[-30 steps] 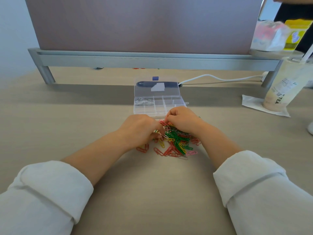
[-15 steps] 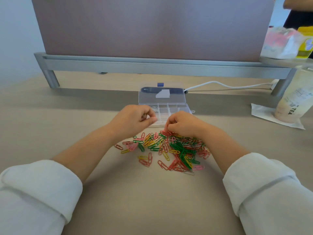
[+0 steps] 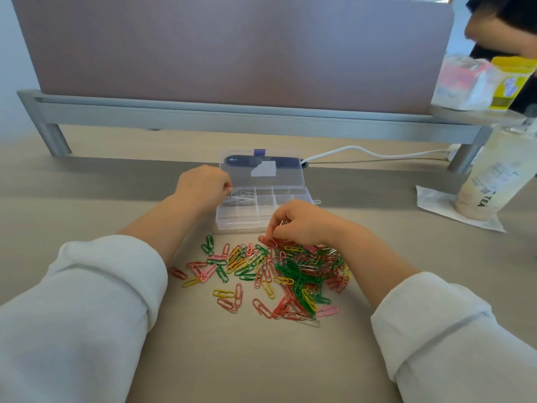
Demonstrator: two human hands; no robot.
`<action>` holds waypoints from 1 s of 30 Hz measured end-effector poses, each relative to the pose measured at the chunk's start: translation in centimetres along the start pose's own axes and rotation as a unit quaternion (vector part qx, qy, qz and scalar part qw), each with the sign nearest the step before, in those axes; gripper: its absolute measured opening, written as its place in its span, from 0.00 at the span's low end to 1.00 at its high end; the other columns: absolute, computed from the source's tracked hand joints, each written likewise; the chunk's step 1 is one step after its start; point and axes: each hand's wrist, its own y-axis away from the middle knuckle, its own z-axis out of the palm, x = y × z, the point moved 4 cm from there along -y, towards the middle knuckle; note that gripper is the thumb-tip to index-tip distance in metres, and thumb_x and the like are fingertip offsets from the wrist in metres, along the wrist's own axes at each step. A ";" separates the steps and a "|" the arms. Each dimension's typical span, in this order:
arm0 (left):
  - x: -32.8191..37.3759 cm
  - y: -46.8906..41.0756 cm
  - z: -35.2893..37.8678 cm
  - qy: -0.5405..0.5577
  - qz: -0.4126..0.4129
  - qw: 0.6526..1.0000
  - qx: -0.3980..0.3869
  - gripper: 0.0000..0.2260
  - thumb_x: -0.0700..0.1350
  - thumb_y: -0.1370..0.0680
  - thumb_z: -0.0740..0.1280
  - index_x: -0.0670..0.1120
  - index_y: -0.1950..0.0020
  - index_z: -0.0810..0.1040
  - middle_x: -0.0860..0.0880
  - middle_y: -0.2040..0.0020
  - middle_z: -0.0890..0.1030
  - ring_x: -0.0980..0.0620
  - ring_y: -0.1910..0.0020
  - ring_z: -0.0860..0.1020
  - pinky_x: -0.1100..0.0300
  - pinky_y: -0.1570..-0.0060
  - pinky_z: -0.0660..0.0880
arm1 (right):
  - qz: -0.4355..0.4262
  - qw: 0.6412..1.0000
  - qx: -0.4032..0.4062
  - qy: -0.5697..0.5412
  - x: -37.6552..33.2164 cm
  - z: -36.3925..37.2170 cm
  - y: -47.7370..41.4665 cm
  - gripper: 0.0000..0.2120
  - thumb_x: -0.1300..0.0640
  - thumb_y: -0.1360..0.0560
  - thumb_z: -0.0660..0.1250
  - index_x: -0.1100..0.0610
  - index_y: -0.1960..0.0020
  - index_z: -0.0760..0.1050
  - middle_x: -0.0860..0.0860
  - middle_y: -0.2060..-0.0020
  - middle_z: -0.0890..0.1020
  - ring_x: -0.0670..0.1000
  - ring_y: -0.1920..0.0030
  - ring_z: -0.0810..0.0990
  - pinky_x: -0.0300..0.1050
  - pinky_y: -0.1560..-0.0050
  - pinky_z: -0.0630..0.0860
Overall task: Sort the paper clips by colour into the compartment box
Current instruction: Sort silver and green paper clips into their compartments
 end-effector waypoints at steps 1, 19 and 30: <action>0.1 0.1 -0.1 -0.004 0.007 1.000 0.000 0.14 0.50 0.20 0.57 0.47 0.47 0.81 0.48 0.49 0.81 0.46 0.50 0.77 0.54 0.53 0.75 | 0.001 1.000 0.004 -0.002 0.0 -0.2 0.1 0.07 0.58 0.25 0.63 0.56 0.53 0.80 0.42 0.71 0.70 0.41 0.72 0.66 0.35 0.70 0.61; 3.7 9.2 -2.7 0.040 0.136 0.984 -0.103 0.08 0.52 0.25 0.67 0.54 0.47 0.80 0.59 0.67 0.67 0.57 0.64 0.67 0.61 0.63 0.64 | -0.081 0.996 0.021 0.028 -0.8 0.4 1.4 0.03 0.56 0.29 0.72 0.49 0.57 0.81 0.45 0.76 0.64 0.43 0.78 0.64 0.33 0.73 0.60; 2.9 9.6 -3.0 -0.001 0.126 0.985 -0.120 0.07 0.48 0.24 0.66 0.57 0.49 0.80 0.60 0.67 0.66 0.55 0.59 0.69 0.62 0.60 0.66 | -0.079 0.992 -0.008 0.093 -1.6 1.7 1.0 0.05 0.55 0.28 0.71 0.55 0.54 0.81 0.41 0.71 0.69 0.40 0.69 0.67 0.33 0.69 0.61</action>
